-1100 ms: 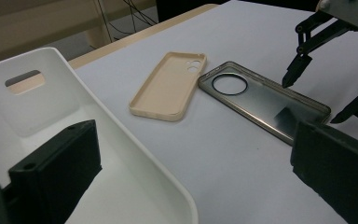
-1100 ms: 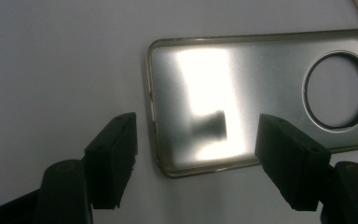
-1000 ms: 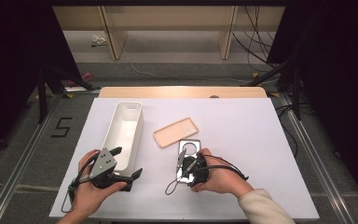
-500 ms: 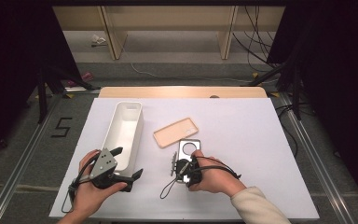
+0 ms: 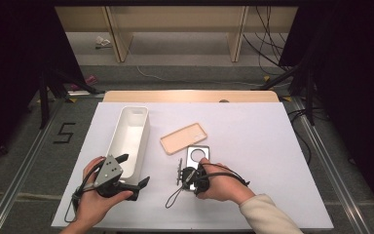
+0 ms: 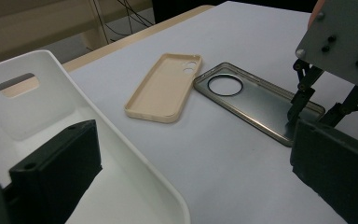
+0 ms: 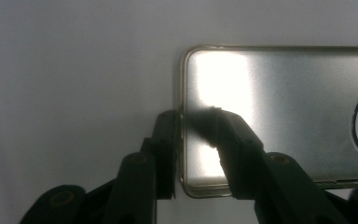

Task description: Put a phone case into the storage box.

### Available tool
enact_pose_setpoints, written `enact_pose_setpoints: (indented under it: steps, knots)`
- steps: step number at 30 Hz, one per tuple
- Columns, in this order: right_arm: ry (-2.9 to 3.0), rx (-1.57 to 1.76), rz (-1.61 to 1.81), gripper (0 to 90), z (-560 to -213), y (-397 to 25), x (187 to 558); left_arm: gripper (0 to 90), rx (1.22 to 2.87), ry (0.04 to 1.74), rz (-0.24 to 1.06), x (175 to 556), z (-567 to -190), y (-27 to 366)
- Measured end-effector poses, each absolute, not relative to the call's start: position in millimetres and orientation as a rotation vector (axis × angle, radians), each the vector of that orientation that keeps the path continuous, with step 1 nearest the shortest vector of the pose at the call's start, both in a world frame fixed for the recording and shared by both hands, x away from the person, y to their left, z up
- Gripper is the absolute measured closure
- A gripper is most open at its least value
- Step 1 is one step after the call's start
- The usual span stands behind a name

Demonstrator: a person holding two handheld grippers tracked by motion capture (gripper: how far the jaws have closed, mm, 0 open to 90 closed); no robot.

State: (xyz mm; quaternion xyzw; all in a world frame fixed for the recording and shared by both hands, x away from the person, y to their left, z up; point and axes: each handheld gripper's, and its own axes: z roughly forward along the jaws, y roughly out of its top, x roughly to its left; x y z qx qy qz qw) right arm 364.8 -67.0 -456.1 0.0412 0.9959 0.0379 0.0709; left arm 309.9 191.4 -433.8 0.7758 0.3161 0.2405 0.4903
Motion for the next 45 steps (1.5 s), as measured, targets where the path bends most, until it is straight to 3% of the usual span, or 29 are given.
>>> enact_pose_setpoints:
  steps: [7,20,45]
  knots:
    - [3.010,0.102,0.106,78.4,-456,-66,363,1.6,1.886,0.766,0.585,310,-434,191]
    - [3.016,0.114,0.107,87.1,-456,-65,360,1.6,1.886,0.763,0.585,310,-434,191]
    - [2.992,0.177,0.283,88.8,-437,-84,360,2.2,1.886,0.765,0.585,309,-434,192]
